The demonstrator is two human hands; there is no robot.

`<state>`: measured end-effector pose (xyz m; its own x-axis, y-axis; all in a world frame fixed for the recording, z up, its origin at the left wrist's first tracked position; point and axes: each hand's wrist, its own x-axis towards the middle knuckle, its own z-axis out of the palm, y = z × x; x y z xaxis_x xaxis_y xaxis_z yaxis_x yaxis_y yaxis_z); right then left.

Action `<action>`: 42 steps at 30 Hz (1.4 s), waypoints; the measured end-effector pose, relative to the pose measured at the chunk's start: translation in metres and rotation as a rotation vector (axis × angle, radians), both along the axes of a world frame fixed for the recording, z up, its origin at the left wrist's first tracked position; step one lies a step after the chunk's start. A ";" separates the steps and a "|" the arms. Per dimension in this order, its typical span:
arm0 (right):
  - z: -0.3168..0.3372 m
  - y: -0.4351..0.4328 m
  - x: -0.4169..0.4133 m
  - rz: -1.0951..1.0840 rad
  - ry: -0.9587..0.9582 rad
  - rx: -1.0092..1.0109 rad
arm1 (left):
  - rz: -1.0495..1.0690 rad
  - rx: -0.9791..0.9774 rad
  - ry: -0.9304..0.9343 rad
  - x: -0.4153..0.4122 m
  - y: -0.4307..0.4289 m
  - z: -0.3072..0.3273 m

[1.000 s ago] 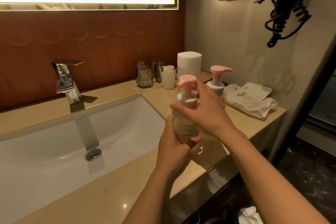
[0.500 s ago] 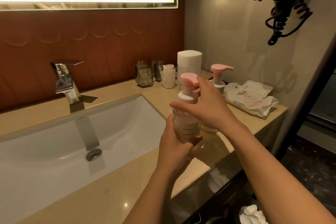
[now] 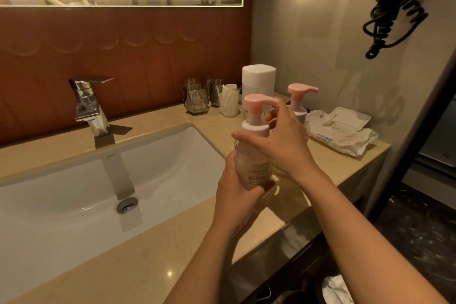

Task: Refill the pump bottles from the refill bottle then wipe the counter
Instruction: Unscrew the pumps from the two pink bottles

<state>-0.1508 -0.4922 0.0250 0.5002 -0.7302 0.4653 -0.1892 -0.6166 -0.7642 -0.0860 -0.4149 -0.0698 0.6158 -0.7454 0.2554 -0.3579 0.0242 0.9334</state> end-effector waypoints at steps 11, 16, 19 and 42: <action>0.005 -0.009 -0.005 0.303 0.134 0.167 | -0.004 -0.032 0.035 0.000 0.002 0.001; 0.001 0.000 0.005 0.038 0.073 0.002 | -0.007 -0.026 0.017 -0.001 0.003 0.002; 0.005 0.001 0.001 0.063 -0.020 0.050 | 0.003 -0.023 -0.002 0.001 0.003 0.000; 0.051 -0.004 -0.013 0.060 -0.137 -0.123 | 0.018 -0.034 -0.032 0.000 0.005 0.002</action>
<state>-0.1639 -0.4967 0.0763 0.4668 -0.6345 0.6160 -0.0491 -0.7141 -0.6983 -0.0865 -0.4099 -0.0674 0.6201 -0.7248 0.3003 -0.3878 0.0496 0.9204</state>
